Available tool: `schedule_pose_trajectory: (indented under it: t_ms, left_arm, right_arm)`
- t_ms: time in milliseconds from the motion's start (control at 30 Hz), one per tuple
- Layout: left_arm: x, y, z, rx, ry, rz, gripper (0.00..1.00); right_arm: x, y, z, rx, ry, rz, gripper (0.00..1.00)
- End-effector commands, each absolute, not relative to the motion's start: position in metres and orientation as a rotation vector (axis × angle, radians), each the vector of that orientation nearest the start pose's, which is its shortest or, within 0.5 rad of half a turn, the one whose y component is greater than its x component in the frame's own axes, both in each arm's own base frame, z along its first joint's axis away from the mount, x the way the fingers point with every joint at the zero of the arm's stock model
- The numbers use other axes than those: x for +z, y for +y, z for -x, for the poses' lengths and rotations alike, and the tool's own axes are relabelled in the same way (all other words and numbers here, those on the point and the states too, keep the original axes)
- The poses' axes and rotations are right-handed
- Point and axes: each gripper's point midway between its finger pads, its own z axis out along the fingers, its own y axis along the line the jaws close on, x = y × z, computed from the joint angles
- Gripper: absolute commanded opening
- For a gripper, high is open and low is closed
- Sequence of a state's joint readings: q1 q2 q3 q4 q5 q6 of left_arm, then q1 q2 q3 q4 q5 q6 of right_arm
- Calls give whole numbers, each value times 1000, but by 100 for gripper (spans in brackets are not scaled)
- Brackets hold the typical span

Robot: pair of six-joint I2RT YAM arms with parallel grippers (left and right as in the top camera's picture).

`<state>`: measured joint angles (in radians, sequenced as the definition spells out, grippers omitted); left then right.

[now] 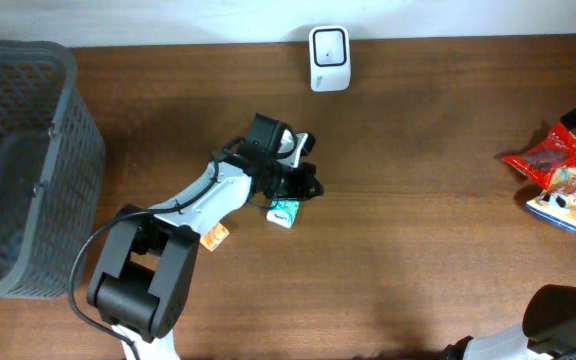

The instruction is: Scan the item barcode

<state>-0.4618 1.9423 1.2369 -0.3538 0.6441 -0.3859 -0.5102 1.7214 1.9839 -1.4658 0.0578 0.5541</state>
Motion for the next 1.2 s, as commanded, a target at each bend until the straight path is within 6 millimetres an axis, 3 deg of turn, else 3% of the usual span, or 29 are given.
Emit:
schedule_pose_trajectory:
  t_ms: [0, 100, 133, 167, 200, 300, 400, 533, 667, 733, 833, 967, 1100, 1167]
  left_arm:
    - [77, -273, -369, -957, 2751, -371, 0]
    - [101, -222, -380, -465, 2843, -387, 0]
    - [108, -213, -379, -367, 2854, -387, 8]
    - [112, -209, -378, -306, 2863, -391, 29]
    - [112, -206, -371, -233, 2883, -411, 76]
    - [100, -215, -344, -211, 2954, -488, 78]
    - [74, -232, -313, -146, 2977, -622, 78]
    - [50, -220, -314, 182, 2868, -591, 72]
    - [44, -229, -315, 201, 2807, -619, 53]
    - [45, -230, -319, 202, 2788, -610, 39]
    - [41, -231, -320, 194, 2782, -608, 31]
    - [33, -226, -314, 212, 2792, -667, 32]
    - [32, -231, -309, 195, 2744, -944, 45]
    - [32, -235, -313, 187, 2717, -973, 48]
  right_arm:
    - [268, -187, -319, -62, 2375, -1424, 99]
    - [268, -187, -319, -62, 2374, -1424, 99]
    - [268, -187, -319, -62, 2375, -1424, 99]
    - [268, -187, -319, -62, 2375, -1423, 99]
    - [268, -187, -319, -62, 2375, -1424, 99]
    - [268, -187, -319, -62, 2375, -1423, 99]
    - [268, -187, -319, -62, 2375, -1424, 98]
    - [268, -187, -319, -62, 2375, -1423, 99]
    - [268, -187, -319, -62, 2374, -1424, 99]
    - [268, -187, -319, -62, 2375, -1423, 99]
    - [268, -187, -319, -62, 2374, -1424, 99]
    - [268, -187, -319, -62, 2374, -1423, 99]
    - [268, -187, -319, -62, 2374, -1423, 99]
    - [268, -187, -319, -62, 2375, -1423, 99]
